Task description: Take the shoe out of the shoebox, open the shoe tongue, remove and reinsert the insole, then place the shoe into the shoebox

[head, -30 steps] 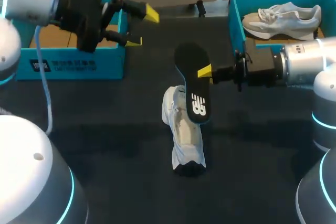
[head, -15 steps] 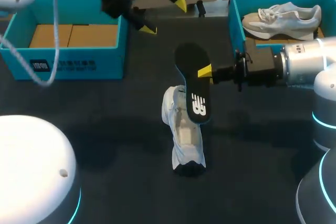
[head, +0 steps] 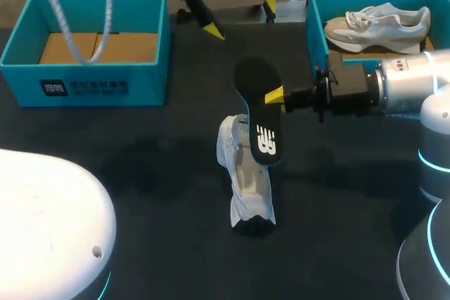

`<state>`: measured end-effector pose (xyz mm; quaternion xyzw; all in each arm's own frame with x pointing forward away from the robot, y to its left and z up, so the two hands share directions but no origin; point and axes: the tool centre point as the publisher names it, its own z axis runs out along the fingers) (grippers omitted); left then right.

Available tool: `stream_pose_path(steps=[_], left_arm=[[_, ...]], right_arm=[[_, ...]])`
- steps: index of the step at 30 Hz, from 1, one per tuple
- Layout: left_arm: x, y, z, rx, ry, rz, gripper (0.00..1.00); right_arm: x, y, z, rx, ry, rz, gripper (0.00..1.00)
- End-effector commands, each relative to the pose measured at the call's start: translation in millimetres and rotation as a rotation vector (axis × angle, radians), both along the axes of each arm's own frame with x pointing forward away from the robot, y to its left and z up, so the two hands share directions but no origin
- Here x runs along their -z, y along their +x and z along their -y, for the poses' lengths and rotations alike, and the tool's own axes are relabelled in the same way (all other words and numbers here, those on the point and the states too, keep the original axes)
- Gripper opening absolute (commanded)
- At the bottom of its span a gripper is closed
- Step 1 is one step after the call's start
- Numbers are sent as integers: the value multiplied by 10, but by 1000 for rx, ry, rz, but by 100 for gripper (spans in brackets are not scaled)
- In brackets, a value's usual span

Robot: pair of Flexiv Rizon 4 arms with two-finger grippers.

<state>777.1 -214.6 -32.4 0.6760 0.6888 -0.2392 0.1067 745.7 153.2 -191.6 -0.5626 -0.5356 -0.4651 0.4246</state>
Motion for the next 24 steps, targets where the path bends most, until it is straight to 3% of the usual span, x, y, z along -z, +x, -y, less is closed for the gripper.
stream_pose_path(steps=[1,5,13,20,24], left_arm=[[-22,39,118,54,412,0,100],[-31,6,155,45,514,56,100],[59,62,209,15,531,60,100],[90,92,250,-2,500,57,100],[116,68,209,-26,423,82,100]], right_arm=[[-1,-6,-10,2,-2,0,0],[-1,-6,-10,2,-2,0,0],[-1,-6,-10,2,-2,0,0],[-1,-6,-10,2,-2,0,0],[-1,-6,-10,2,-2,0,0]])
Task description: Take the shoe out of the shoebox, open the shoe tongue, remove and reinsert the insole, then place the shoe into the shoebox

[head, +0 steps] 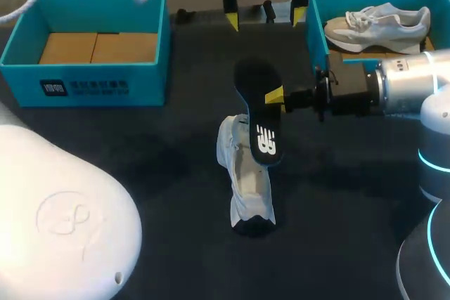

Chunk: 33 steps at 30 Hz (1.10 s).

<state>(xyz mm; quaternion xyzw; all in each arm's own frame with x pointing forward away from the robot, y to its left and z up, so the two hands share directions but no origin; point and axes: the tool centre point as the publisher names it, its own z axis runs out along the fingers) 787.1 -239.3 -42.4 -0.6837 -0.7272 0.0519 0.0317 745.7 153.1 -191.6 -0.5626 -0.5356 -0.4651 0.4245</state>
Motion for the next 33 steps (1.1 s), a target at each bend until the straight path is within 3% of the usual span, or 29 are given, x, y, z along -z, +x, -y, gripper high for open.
stream_pose_path(steps=[1,7,15,23,25,33], left_arm=[[21,-40,-59,-11,-67,27,100],[88,-150,-220,-64,-220,61,100],[228,-310,-541,-154,-583,45,100],[213,-329,-723,-212,-818,101,100],[185,-301,-773,-295,-807,62,100],[185,-301,-773,-295,-807,62,100]], right_arm=[[0,-6,-10,2,-1,0,0],[0,-6,-10,2,-1,0,0],[0,-6,-10,2,-1,0,0],[0,-6,-10,2,-1,0,0],[0,-6,-10,2,-1,0,0],[0,-6,-10,2,-1,0,0]])
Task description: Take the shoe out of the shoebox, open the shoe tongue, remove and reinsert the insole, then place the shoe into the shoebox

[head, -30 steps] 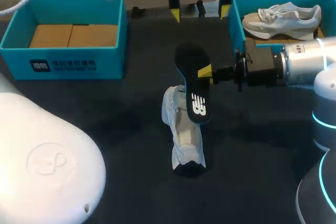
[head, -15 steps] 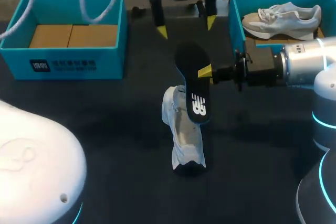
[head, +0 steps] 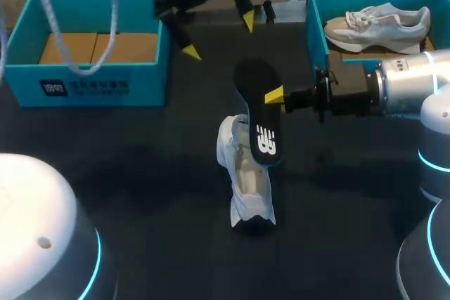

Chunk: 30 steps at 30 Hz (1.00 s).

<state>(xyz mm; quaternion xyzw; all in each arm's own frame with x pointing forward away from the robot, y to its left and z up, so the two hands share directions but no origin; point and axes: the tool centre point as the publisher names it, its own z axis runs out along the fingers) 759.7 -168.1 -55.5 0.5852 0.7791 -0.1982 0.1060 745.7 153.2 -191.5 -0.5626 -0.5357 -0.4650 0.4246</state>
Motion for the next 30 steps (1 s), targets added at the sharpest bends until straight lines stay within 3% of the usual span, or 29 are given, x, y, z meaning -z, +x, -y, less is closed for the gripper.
stream_pose_path(steps=[1,4,7,9,12,27,30], left_arm=[[54,-26,-62,-77,-402,103,100],[54,-26,-62,-77,-402,103,100],[160,37,-103,-48,-512,114,100],[193,51,-121,-51,-529,121,100],[232,54,-246,-56,-664,155,100],[232,54,-246,-56,-664,155,100],[432,139,-278,-20,-752,171,100]], right_arm=[[0,-6,-10,2,-1,0,0],[0,-6,-10,2,-1,0,0],[0,-6,-10,2,-1,0,0],[0,-6,-10,2,-1,0,0],[0,-6,-10,2,-1,0,0],[0,-6,-10,2,-1,0,0],[0,-6,-10,2,-1,0,0]])
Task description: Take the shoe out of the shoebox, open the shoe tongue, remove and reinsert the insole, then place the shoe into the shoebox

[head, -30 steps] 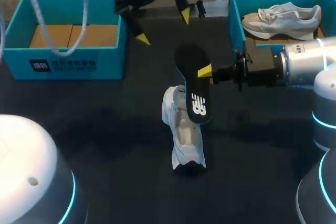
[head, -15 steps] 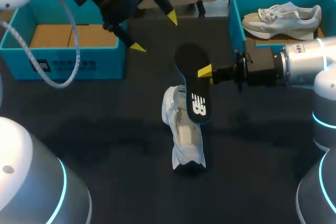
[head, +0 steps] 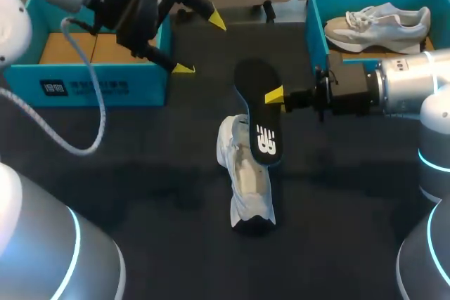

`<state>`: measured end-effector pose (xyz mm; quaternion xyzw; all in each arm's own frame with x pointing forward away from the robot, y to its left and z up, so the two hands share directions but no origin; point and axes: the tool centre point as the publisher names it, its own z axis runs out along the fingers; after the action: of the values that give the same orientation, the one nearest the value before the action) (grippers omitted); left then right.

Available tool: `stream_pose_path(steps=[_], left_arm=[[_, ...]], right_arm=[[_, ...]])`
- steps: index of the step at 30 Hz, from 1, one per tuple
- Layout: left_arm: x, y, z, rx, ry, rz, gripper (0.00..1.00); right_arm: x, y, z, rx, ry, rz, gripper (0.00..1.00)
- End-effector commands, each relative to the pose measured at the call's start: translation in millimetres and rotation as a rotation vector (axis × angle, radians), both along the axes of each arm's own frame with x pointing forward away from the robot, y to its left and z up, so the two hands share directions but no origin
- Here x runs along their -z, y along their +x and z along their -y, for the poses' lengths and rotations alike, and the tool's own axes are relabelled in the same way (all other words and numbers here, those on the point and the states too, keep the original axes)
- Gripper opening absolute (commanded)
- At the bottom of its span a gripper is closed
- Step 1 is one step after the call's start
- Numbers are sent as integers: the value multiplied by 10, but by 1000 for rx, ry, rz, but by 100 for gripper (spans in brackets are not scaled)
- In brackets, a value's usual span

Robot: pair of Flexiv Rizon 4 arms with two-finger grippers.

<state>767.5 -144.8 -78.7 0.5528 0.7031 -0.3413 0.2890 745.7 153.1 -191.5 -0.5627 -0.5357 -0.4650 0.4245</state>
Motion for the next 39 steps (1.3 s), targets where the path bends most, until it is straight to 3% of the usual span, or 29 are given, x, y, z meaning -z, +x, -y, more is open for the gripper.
stream_pose_path(steps=[1,5,19,25,37,39], left_arm=[[250,96,-62,-38,-294,79,100],[393,184,-120,-47,-451,78,100],[393,184,-120,-47,-451,78,100],[623,110,5,-75,-540,88,100],[638,155,2,-92,-500,40,100],[754,176,39,-81,-497,45,100]], right_arm=[[0,-7,-11,2,-1,0,0],[0,-7,-11,2,-1,0,0],[0,-7,-11,2,-1,0,0],[0,-7,-11,2,-1,0,0],[0,-7,-11,2,-1,0,0],[0,-7,-11,2,-1,0,0]])
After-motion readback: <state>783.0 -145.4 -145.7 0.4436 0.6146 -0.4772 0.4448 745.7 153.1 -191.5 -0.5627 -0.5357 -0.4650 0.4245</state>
